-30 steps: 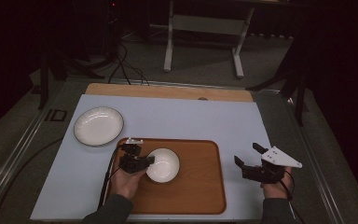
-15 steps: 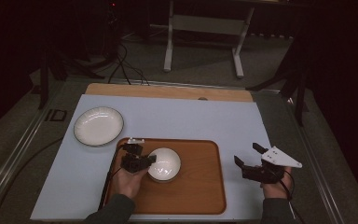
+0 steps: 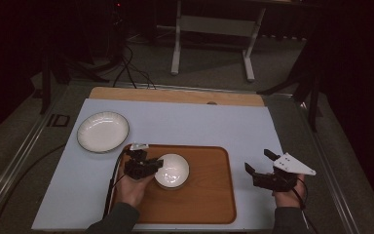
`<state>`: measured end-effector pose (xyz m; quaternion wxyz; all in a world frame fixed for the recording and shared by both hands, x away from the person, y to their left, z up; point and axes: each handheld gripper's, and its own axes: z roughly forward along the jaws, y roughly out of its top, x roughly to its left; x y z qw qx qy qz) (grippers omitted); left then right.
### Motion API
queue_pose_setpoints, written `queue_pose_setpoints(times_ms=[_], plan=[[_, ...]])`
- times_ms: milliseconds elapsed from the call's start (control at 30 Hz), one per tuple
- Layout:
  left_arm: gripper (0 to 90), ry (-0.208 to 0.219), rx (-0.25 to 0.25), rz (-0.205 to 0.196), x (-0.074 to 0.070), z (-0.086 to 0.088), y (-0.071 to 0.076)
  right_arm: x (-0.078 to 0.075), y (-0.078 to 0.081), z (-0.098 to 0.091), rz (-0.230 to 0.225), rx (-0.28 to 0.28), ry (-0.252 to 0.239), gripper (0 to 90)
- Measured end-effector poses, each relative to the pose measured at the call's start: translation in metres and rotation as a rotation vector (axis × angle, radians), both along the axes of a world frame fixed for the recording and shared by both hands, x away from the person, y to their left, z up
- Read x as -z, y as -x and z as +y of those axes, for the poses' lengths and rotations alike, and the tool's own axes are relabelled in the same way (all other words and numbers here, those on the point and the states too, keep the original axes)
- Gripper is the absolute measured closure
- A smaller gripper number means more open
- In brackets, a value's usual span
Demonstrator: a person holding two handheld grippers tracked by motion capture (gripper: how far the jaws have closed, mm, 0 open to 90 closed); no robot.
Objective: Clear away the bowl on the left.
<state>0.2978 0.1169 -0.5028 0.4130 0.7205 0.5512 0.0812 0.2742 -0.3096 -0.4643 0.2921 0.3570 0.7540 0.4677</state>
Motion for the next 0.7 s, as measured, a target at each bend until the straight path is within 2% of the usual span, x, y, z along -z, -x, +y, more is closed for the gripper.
queue_pose_setpoints(times_ms=[133,267,400,567,700], plan=[[63.1,-0.021,0.002,-0.056,-0.013,0.007,0.005,0.0,0.0,-0.001,-0.003,0.002,-0.005,14.1],[58.7,-0.018,-0.006,-0.102,-0.027,0.021,0.01,0.0,0.0,0.0,-0.003,0.002,-0.005,14.1],[54.5,-0.038,-0.03,-0.149,-0.037,0.033,0.015,0.0,0.0,0.0,0.0,0.003,-0.006,14.1],[48.9,-0.112,-0.063,-0.221,-0.047,0.051,0.023,0.0,0.0,-0.001,-0.002,0.005,-0.009,14.1],[45.8,-0.146,-0.097,-0.272,-0.054,0.071,0.032,0.0,0.0,-0.001,-0.003,0.005,-0.01,14.1]])
